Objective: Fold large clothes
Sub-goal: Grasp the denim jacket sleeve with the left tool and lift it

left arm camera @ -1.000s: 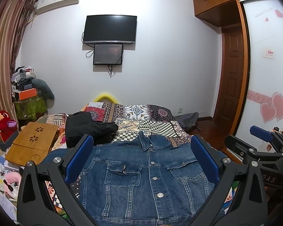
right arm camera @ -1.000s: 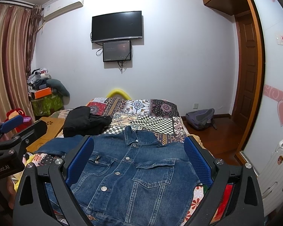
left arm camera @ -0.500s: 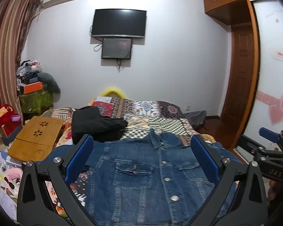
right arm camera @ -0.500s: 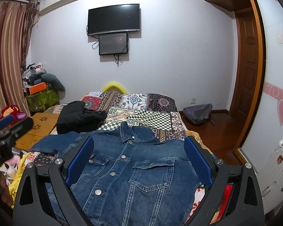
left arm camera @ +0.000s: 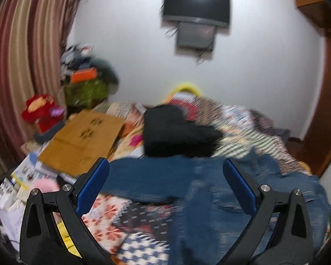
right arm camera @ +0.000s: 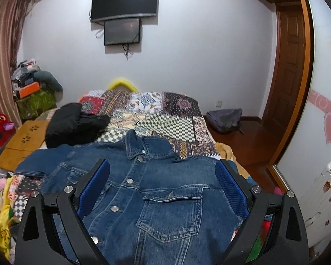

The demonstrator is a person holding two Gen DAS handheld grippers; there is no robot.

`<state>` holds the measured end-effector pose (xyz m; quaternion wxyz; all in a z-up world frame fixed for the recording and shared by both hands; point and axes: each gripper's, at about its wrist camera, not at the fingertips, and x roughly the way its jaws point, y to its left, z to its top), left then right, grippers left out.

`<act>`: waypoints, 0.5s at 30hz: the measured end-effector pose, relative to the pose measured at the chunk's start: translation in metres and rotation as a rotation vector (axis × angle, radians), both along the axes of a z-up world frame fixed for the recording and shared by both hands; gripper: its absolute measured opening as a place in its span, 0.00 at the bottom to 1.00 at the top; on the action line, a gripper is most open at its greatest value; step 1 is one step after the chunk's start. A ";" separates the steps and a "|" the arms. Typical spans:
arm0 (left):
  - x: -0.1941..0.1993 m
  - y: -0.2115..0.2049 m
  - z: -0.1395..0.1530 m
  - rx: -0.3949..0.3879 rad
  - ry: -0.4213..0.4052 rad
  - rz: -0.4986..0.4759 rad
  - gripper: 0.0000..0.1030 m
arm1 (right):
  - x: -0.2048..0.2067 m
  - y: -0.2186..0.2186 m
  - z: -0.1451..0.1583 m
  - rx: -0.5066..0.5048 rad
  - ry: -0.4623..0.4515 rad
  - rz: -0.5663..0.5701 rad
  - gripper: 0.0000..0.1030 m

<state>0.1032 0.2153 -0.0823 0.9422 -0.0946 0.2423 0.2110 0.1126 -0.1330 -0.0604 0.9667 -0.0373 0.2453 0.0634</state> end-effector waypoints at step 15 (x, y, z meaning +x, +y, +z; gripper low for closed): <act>0.030 0.167 -0.134 -0.599 0.192 0.133 1.00 | 0.051 0.024 -0.040 -0.080 0.167 -0.001 0.92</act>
